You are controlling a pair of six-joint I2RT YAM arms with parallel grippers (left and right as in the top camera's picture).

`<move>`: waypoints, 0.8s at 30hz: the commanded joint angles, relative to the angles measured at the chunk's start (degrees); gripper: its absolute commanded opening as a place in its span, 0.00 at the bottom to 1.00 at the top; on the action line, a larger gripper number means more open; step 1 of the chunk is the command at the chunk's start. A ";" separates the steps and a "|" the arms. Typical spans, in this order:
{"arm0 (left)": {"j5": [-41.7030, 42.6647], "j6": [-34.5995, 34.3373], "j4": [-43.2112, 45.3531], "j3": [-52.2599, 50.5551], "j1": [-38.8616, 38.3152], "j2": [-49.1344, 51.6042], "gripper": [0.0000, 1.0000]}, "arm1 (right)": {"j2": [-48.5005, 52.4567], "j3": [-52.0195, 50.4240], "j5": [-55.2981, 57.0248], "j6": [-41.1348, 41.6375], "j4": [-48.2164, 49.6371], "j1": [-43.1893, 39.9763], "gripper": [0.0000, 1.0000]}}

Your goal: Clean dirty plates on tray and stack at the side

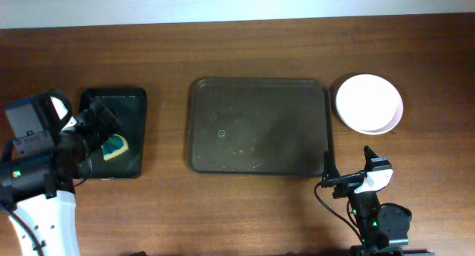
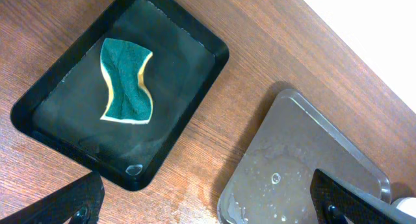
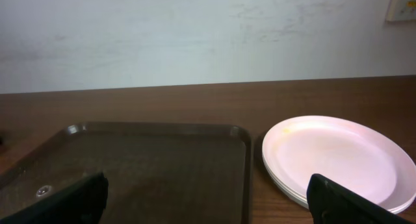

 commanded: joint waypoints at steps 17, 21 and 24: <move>7.54 15.56 63.01 -69.51 -6.43 -54.71 0.99 | -0.42 -0.44 0.94 -0.20 -0.24 -0.35 0.98; -9.55 15.54 60.43 -71.93 -13.00 -58.64 0.99 | -0.42 -0.44 0.94 -0.20 -0.24 -0.35 0.98; -14.51 15.65 53.53 -71.95 -15.72 -64.24 0.99 | -0.42 -0.44 0.94 -0.20 -0.24 -0.35 0.98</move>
